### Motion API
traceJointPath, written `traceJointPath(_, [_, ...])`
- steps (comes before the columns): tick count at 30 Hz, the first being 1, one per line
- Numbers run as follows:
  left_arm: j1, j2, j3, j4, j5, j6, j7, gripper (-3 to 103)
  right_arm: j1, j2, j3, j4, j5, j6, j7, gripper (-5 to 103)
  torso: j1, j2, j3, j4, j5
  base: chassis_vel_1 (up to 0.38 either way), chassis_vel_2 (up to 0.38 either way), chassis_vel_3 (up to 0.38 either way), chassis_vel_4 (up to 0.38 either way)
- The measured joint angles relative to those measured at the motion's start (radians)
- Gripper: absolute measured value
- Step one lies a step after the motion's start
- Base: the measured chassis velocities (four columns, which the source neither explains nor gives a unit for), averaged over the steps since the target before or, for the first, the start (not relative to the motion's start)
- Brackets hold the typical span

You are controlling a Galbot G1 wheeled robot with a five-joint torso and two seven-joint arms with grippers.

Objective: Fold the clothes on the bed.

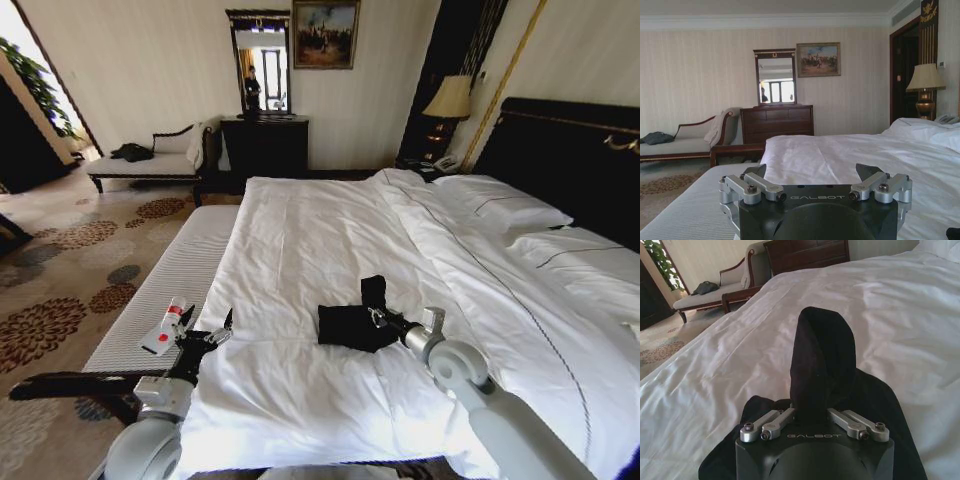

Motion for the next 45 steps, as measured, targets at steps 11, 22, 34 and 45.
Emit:
traceJointPath(11, [0.000,0.000,0.000,0.000,0.000,0.000,0.000,100,0.047,0.026,-0.086,-0.087,-0.065,0.025,-0.006,8,0.000,0.000,0.000,0.0004,0.0002,0.000,0.000,0.000,0.000])
traceJointPath(22, [0.000,0.000,0.000,0.000,0.000,0.000,0.000,100,0.032,0.026,-0.118,-0.058,-0.096,0.031,-0.009,5,0.000,0.000,0.000,0.0002,0.0000,0.000,0.000,0.000,0.000])
traceJointPath(34, [0.000,0.000,0.000,0.000,0.000,0.000,0.000,100,0.066,0.053,-0.174,-0.019,-0.077,0.042,0.051,48,0.000,0.000,0.000,0.0005,0.0000,0.000,0.000,0.000,0.000])
traceJointPath(45, [0.000,0.000,0.000,0.000,0.000,0.000,0.000,100,0.071,0.119,-0.190,0.004,-0.077,0.065,0.080,86,0.000,0.000,0.000,0.0005,0.0001,0.000,0.000,0.000,0.000])
